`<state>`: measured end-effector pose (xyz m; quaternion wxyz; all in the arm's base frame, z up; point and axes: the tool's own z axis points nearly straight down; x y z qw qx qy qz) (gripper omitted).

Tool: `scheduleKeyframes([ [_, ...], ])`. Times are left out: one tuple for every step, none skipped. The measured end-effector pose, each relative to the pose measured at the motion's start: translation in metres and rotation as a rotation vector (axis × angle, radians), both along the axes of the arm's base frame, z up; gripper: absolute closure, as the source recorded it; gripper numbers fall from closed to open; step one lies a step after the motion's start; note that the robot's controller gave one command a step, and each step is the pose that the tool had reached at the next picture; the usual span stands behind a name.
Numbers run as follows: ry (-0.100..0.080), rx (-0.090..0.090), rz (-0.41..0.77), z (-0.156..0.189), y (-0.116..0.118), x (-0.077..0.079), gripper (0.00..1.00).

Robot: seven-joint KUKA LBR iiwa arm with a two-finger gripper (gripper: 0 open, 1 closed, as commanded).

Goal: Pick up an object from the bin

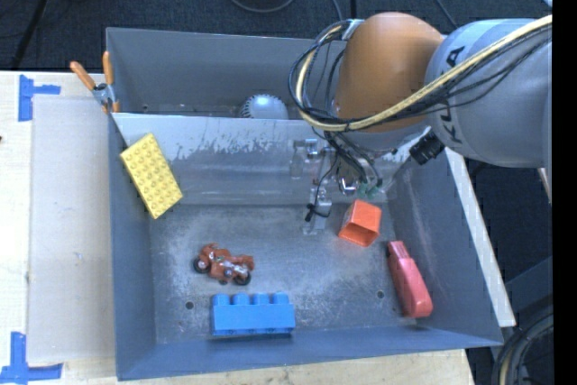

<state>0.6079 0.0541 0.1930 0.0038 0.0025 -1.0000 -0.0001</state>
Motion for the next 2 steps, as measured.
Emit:
scheduleKeyframes([
  [-0.007, 0.0, -0.001, 0.005, 0.0, 0.001, 0.0],
  [-0.011, -0.001, 0.04, -0.029, 0.022, -0.035, 0.0],
])
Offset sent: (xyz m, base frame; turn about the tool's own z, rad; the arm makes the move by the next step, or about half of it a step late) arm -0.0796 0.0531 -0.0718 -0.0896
